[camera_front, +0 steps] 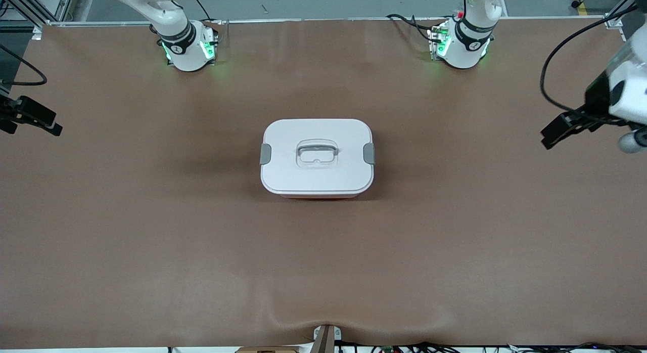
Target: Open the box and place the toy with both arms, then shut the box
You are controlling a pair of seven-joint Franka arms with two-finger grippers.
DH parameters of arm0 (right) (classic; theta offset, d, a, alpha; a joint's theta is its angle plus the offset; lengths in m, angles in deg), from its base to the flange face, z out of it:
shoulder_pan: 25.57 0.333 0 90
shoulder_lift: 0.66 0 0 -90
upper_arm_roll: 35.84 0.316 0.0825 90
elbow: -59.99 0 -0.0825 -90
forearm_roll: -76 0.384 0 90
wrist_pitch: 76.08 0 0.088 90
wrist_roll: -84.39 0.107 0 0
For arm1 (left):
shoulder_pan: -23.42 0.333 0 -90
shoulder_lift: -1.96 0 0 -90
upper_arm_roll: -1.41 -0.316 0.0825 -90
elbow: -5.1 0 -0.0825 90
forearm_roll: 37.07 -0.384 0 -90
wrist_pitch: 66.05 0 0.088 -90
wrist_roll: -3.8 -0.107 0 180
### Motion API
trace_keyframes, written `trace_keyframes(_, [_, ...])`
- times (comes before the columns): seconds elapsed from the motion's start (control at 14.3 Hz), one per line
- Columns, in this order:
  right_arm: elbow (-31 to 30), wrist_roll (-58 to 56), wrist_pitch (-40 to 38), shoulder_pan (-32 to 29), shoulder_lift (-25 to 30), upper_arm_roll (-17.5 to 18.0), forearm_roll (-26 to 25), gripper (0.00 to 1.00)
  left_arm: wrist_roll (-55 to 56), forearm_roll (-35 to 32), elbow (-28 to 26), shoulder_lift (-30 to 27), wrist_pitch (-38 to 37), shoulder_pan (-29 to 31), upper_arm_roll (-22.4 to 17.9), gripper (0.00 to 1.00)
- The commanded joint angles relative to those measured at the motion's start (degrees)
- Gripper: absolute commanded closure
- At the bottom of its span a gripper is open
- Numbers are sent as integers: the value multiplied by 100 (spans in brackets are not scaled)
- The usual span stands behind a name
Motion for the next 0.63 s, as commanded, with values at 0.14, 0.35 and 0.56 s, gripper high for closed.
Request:
trace_keyframes(0.14, [44, 9, -9, -98, 23, 56, 96, 0, -1015, 137, -101, -349, -392, -403, -726, 0])
trace_keyframes(0.35, [44, 9, -9, -98, 23, 56, 96, 0, -1236, 137, -276, -542, -507, -465, -832, 0])
trace_keyframes(0.56, [44, 9, -44, -107, 23, 47, 96, 0, -1333, 137, -505, -718, -507, -517, -867, 0])
